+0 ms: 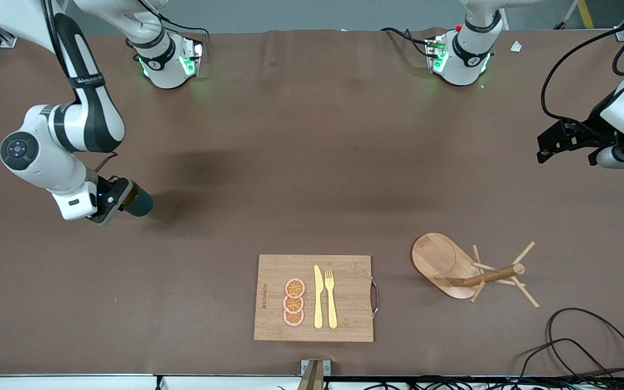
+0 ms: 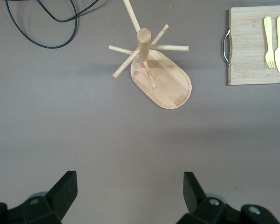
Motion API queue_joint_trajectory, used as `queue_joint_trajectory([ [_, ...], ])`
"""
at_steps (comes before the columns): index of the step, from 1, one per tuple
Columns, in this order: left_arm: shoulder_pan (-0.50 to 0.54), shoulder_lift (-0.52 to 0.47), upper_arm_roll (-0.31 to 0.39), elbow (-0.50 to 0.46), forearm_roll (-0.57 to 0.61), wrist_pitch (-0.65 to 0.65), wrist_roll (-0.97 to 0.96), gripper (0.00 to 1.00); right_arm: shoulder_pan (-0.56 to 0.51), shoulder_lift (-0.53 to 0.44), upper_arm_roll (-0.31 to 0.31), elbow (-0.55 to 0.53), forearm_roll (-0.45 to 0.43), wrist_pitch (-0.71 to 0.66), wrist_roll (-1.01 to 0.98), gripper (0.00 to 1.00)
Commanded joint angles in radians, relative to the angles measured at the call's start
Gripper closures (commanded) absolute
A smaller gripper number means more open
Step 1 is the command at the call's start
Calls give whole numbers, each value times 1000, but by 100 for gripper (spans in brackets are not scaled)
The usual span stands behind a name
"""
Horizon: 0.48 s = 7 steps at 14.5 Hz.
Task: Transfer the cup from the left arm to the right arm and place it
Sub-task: 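Carry the mug with the right gripper away from the stand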
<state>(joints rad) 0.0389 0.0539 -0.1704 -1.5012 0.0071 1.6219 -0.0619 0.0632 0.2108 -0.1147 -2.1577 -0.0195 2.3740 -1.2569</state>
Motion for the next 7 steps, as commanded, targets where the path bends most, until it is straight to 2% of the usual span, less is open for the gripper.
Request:
queue_joint_trajectory([
  [1,3,1,-4,15,-1,-19,-9,0,-64,-41,23,-47,-19,31,-204,100],
  [4,3,1,-6,15,-1,-19,-7,0,-98,-34,21,-36,-20,21,-329,100],
  [7,3,1,-6,15,-1,-19,-9,0,-114,13,21,-33,-23,34,-346,100],
])
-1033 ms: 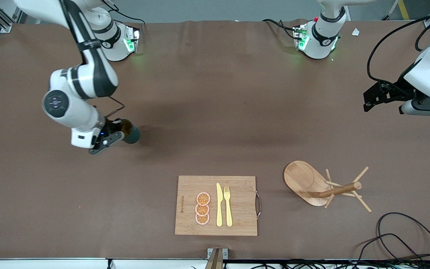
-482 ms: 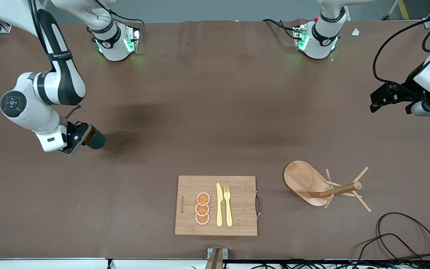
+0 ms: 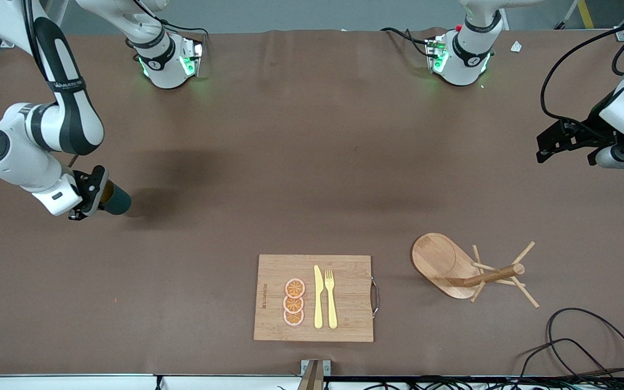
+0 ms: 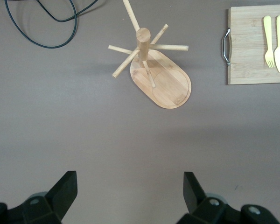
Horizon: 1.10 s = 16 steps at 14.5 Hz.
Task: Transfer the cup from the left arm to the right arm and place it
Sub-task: 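Carry the mug with the right gripper away from the stand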
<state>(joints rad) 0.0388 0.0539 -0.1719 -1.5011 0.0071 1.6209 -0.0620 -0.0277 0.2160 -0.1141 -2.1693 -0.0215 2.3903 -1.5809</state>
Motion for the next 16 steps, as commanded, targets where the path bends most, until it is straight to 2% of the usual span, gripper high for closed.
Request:
queue_joint_trajectory([
  [1,3,1,-5,15,-1,-18,-9,0,-21,12,20,-21,-21,20,-19,100],
  [10,3,1,-5,15,-1,-18,-10,0,14,66,22,-10,-21,46,-4,99],
  [12,3,1,-5,16,-2,-18,-10,0,12,69,22,-10,-21,47,1,96],
  [13,1,1,-5,16,-1,-18,-12,0,11,69,22,-10,-21,44,18,65],
  [14,1,1,-5,16,-2,-18,-12,0,9,68,24,-10,-20,38,35,1],
  [16,3,1,-6,16,-1,-18,-12,0,9,66,22,-4,-20,24,68,0],
])
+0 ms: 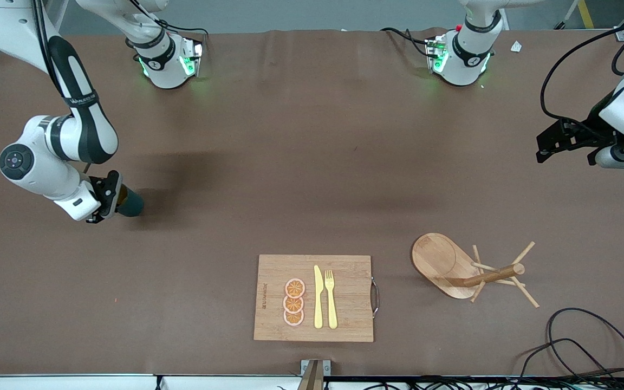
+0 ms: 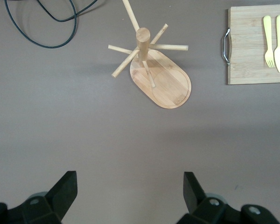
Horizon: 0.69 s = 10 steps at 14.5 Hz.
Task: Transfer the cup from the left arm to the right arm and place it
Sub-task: 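Carry the mug with the right gripper away from the stand, then lower the mug onto the table and open the right gripper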
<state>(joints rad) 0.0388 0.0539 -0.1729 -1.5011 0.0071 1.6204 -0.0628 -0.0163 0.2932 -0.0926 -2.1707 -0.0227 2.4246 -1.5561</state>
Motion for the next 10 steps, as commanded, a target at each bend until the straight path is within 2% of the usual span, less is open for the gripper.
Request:
queue_joint_trajectory([
  [1,3,1,-5,16,-2,-16,-11,0,-2,-16,1,12,-19,-47,60,0],
  [7,6,3,-4,18,-7,-16,-8,0,-14,-29,-1,222,-19,-393,238,0],
  [10,6,3,-2,16,-7,-16,-8,0,-31,-66,-1,287,-17,-531,425,0],
])
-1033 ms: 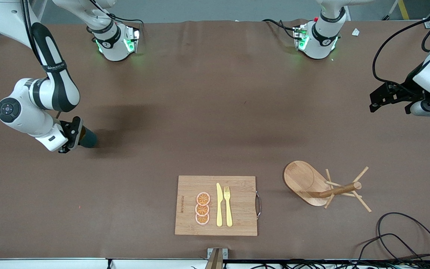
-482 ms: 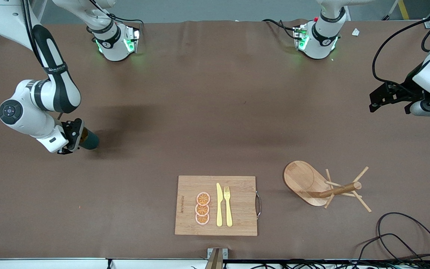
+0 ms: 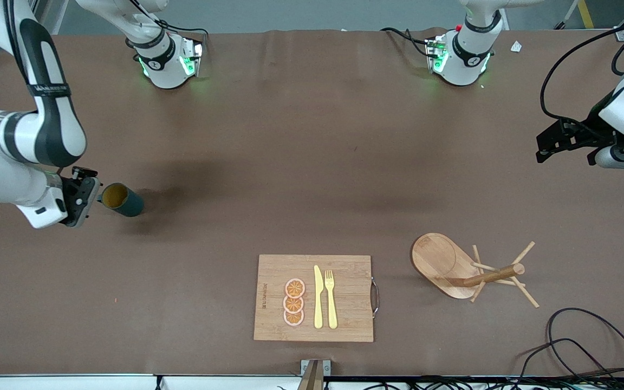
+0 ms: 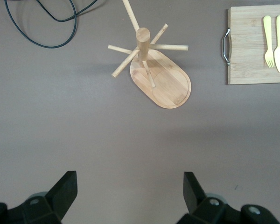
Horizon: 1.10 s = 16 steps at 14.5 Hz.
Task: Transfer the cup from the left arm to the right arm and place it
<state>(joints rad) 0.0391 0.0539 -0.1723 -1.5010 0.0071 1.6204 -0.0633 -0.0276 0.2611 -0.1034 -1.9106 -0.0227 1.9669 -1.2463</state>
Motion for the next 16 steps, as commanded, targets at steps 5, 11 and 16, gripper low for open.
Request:
queue_joint_trajectory([
  [5,2,3,-4,18,-9,-16,-9,0,-29,-109,16,110,-2,-241,524,0],
  [11,7,3,-3,18,-7,-16,-7,0,-5,-131,22,344,27,-567,952,0],
  [16,5,3,-1,18,-6,-16,-10,0,-6,-129,18,462,27,-652,1024,0],
])
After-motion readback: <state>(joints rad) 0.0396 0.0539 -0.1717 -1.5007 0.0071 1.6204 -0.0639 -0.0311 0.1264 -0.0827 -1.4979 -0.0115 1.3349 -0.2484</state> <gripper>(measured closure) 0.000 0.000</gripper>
